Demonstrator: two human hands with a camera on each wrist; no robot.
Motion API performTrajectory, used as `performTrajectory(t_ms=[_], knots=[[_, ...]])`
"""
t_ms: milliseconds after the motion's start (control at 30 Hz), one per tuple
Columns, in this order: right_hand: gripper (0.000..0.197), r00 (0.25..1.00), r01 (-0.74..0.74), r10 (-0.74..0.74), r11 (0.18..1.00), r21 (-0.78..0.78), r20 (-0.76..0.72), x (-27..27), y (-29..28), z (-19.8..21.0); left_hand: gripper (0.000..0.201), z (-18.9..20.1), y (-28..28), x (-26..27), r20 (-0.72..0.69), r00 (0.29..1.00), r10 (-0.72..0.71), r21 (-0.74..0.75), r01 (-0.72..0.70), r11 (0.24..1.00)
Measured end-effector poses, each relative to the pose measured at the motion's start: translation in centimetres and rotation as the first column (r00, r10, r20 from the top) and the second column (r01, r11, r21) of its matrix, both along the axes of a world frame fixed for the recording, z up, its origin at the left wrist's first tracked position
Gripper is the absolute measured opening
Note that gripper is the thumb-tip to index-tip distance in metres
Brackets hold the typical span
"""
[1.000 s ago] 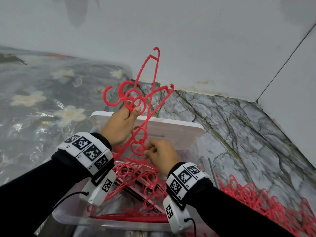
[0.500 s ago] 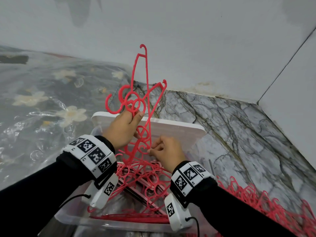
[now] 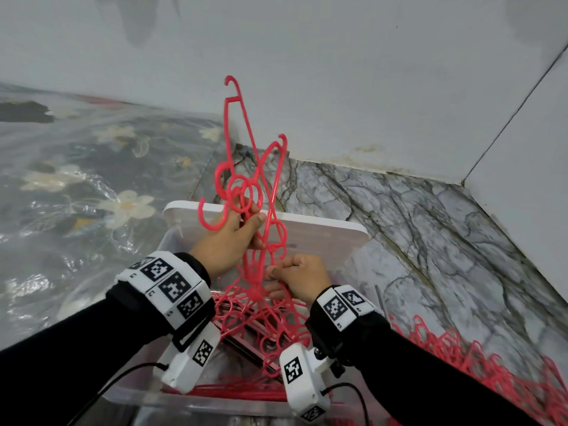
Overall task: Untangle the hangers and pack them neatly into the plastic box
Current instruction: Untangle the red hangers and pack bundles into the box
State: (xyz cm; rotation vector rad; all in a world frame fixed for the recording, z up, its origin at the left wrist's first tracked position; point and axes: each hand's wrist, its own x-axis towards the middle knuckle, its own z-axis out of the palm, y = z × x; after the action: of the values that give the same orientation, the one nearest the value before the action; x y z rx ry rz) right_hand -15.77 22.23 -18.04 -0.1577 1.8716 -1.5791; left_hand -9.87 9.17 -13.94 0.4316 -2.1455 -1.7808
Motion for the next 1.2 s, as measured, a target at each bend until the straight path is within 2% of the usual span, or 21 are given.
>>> performTrajectory(t_ms=[100, 200, 367, 433, 500, 567, 633, 700, 767, 833, 967, 1033, 1100, 1200], knots=[[0.019, 0.999, -0.006, 0.006, 1.000, -0.003, 0.033, 0.1, 0.1, 0.1, 0.009, -0.5, 0.7, 0.1, -0.044, 0.999, -0.006, -0.021, 0.005, 1.000], [0.021, 0.999, -0.044, 0.044, 0.997, 0.057, 0.007, 0.4, 0.1, 0.0, 0.009, -0.4, 0.8, 0.4, -0.048, 0.997, -0.054, -0.121, 0.047, 0.991], [0.023, 0.980, -0.155, 0.184, 0.946, 0.285, -0.075, 0.5, 0.6, -0.8, 0.011, 0.4, 1.6, 0.7, -0.154, 0.981, -0.120, -0.263, 0.076, 0.962], [0.021, 0.973, -0.137, 0.196, 0.919, 0.370, -0.125, 0.2, 0.7, -1.2, 0.011, 0.3, 1.1, 0.5, -0.125, 0.988, -0.092, -0.262, 0.057, 0.963], [0.020, 0.958, -0.125, 0.220, 0.897, 0.425, -0.182, -0.4, 0.9, -1.3, 0.010, -0.1, 0.0, 0.3, 0.000, 0.999, -0.035, -0.326, 0.033, 0.945], [0.024, 0.916, -0.167, 0.322, 0.850, 0.499, -0.242, -1.0, 1.2, -1.3, 0.018, 0.0, -1.2, 0.1, 0.080, 0.997, 0.009, -0.419, 0.026, 0.907], [0.027, 0.835, -0.186, 0.454, 0.765, 0.616, -0.311, -1.4, 1.5, -1.2, 0.022, 0.4, -1.9, 0.0, 0.033, 0.999, 0.022, -0.456, -0.005, 0.890], [0.021, 0.775, -0.177, 0.529, 0.707, 0.684, -0.347, -1.3, 1.7, -1.2, 0.014, 0.8, -2.2, -0.1, -0.015, 1.000, 0.011, -0.448, -0.016, 0.894], [0.026, 0.754, -0.185, 0.552, 0.698, 0.692, -0.355, -1.4, 2.0, -1.5, 0.017, 0.9, -2.3, 0.0, -0.024, 1.000, 0.009, -0.447, -0.019, 0.894], [0.029, 0.766, -0.190, 0.539, 0.710, 0.678, -0.350, -1.6, 2.2, -1.5, 0.034, 0.9, -2.7, 0.0, -0.024, 0.999, 0.048, -0.497, -0.054, 0.866], [0.024, 0.848, -0.162, 0.425, 0.777, 0.608, -0.318, -2.2, 2.1, -0.3, 0.052, 1.1, -3.7, 0.3, 0.004, 0.993, 0.115, -0.616, -0.088, 0.783], [0.026, 0.899, -0.189, 0.361, 0.831, 0.523, -0.249, -2.6, 2.2, 0.7, 0.055, 1.3, -3.9, 0.4, 0.033, 0.990, 0.140, -0.640, -0.086, 0.764], [0.022, 0.918, -0.247, 0.356, 0.857, 0.451, -0.174, -2.6, 2.5, 2.2, 0.055, 1.4, -3.9, 0.5, 0.049, 0.985, 0.166, -0.661, -0.092, 0.744], [0.011, 0.922, -0.315, 0.367, 0.895, 0.316, -0.120, -2.3, 3.1, 4.0, 0.051, 1.6, -3.7, 0.8, 0.092, 0.976, 0.199, -0.752, -0.063, 0.657]])
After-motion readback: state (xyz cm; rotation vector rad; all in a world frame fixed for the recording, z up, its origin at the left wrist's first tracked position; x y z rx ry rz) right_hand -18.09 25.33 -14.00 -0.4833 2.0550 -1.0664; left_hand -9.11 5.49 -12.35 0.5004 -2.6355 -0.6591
